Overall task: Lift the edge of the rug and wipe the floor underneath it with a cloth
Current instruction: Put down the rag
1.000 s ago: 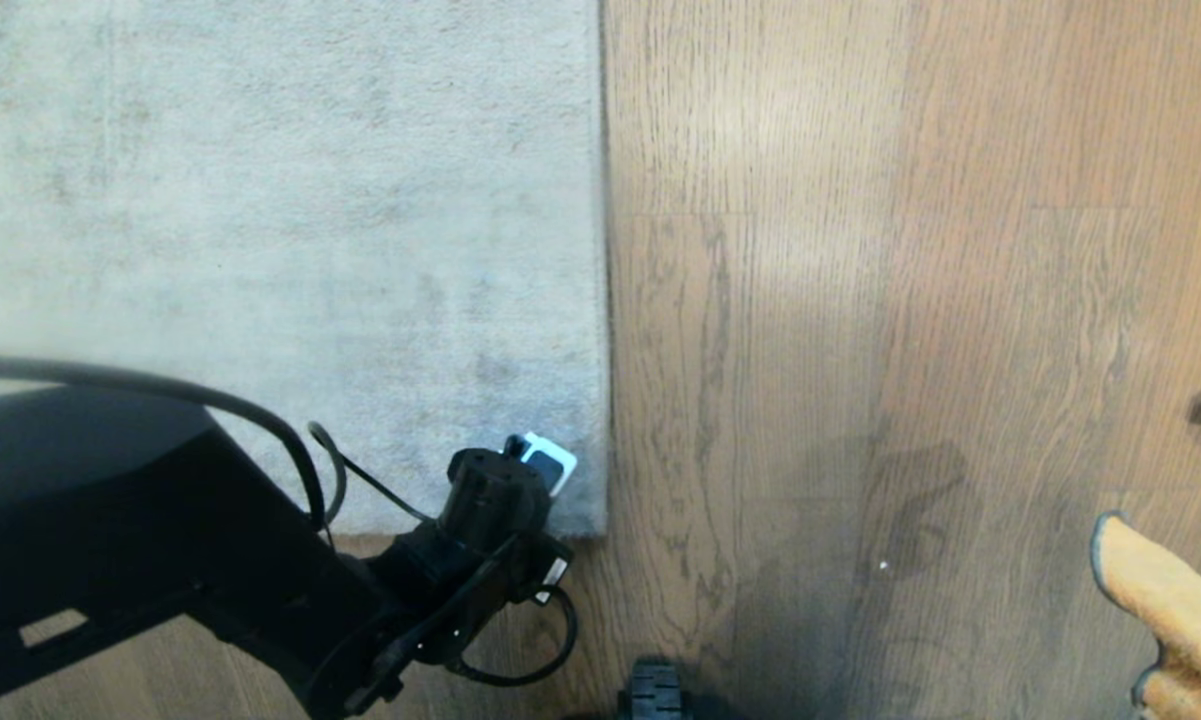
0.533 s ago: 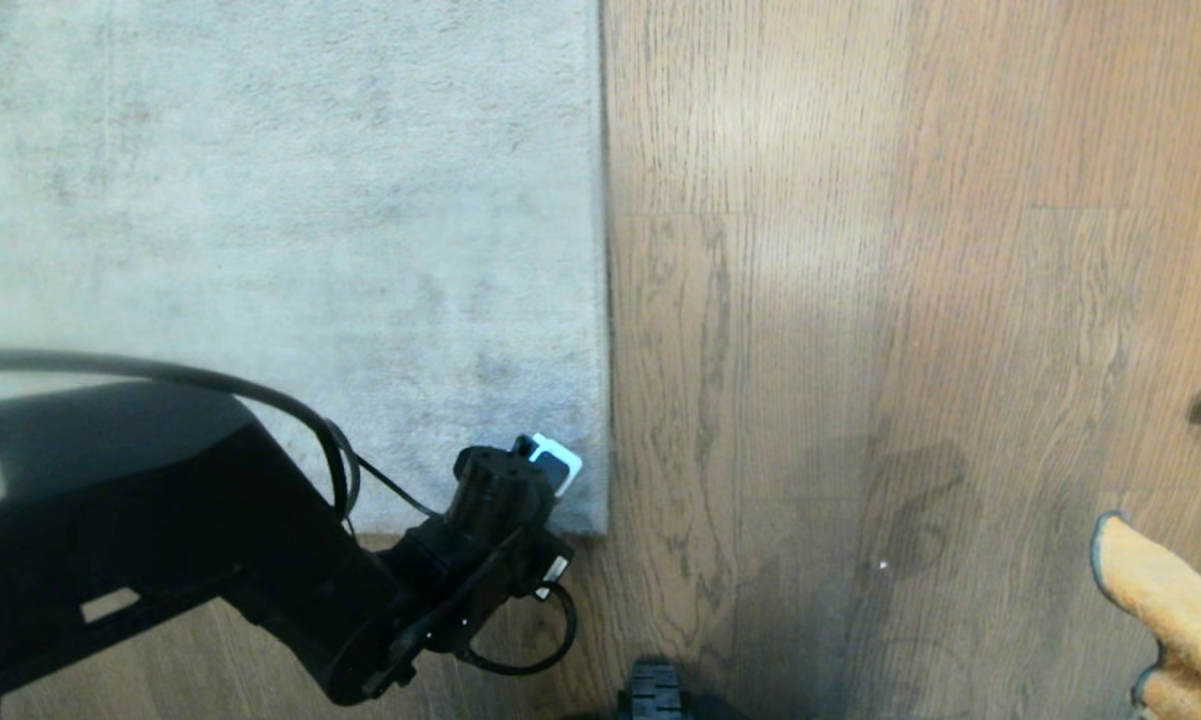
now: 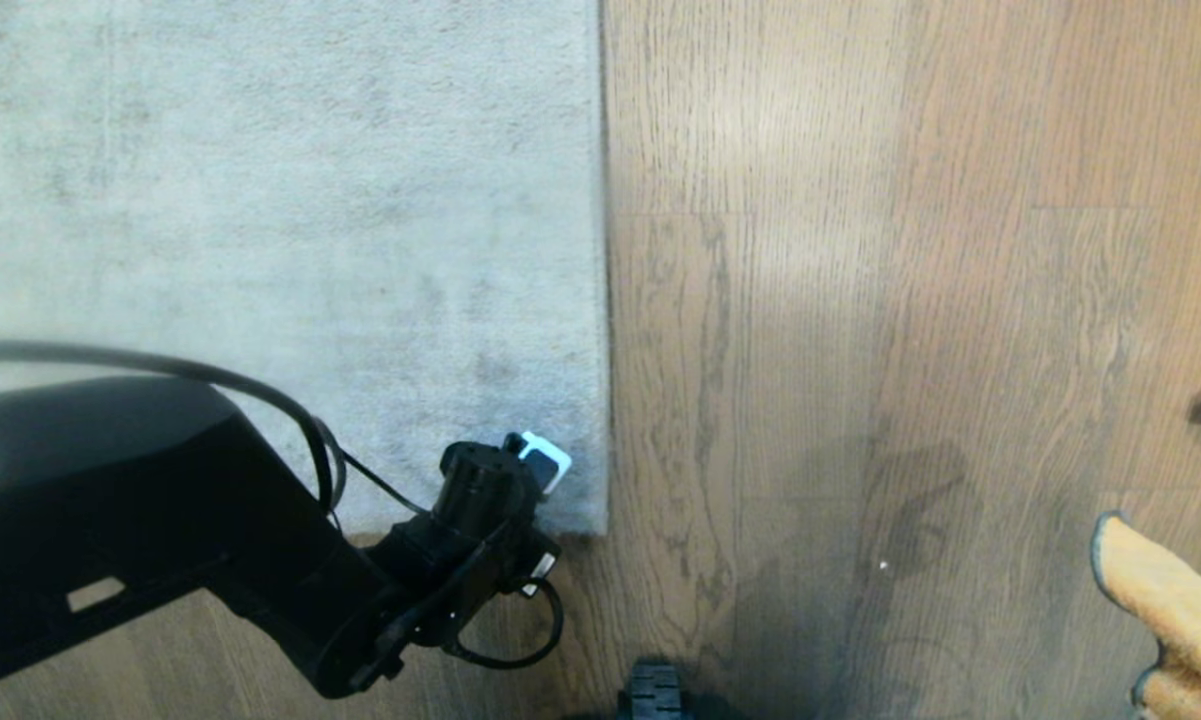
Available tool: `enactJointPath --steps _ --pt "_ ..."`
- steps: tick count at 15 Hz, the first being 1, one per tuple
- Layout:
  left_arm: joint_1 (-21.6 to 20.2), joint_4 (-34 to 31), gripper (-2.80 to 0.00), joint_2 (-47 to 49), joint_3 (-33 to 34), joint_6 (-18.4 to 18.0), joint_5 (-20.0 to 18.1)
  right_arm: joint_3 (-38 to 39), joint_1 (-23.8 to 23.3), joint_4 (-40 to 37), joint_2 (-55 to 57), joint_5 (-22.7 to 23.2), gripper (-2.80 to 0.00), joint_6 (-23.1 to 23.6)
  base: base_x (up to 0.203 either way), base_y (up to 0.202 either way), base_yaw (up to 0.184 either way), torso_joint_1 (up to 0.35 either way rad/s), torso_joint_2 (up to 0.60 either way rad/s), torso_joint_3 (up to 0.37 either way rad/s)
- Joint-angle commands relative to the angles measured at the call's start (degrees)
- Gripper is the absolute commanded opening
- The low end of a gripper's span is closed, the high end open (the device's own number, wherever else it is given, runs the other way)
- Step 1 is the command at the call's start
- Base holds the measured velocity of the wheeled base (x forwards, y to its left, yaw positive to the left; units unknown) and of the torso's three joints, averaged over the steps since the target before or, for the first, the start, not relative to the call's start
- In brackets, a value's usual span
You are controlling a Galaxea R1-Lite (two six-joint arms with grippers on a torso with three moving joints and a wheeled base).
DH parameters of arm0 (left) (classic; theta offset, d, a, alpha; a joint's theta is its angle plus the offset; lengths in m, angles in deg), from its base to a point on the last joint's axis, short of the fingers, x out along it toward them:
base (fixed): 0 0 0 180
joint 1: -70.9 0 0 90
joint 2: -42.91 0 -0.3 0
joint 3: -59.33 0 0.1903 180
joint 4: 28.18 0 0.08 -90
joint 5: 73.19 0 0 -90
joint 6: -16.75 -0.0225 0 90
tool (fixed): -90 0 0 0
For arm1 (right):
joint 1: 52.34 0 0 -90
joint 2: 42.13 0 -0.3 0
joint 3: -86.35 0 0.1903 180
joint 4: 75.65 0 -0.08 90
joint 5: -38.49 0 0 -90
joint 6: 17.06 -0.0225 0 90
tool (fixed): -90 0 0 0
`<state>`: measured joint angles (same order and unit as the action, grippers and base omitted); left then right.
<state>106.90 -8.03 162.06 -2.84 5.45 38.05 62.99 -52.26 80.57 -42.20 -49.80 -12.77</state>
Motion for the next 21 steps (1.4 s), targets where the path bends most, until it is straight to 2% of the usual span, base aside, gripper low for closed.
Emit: enactJointPath --steps 1,7,14,16,21 --pt "-0.67 0.31 -2.80 -0.80 0.40 -0.04 0.15 0.00 0.01 -0.02 0.07 0.05 -2.80 0.02 0.000 0.000 0.000 0.000 0.00 0.000" --pt "-2.43 0.34 -2.80 -2.33 1.54 -1.18 0.11 0.00 0.01 -0.02 0.07 0.05 -2.80 0.02 0.000 0.000 0.000 0.000 0.00 0.000" --pt "0.21 0.25 -2.80 0.20 -2.67 -0.92 -0.42 0.00 0.01 -0.02 0.07 0.05 -2.80 0.02 0.000 0.000 0.000 0.000 0.00 0.000" --pt "0.17 0.25 -2.80 -0.32 -2.21 -0.92 -1.80 0.00 0.01 -0.02 0.07 0.05 -2.80 0.02 0.000 0.000 0.000 0.000 0.00 0.000" --pt "-0.39 0.16 -2.80 -5.54 -0.31 -0.87 -1.82 0.00 0.01 -0.02 0.07 0.05 -2.80 0.02 0.000 0.000 0.000 0.000 0.00 0.000"
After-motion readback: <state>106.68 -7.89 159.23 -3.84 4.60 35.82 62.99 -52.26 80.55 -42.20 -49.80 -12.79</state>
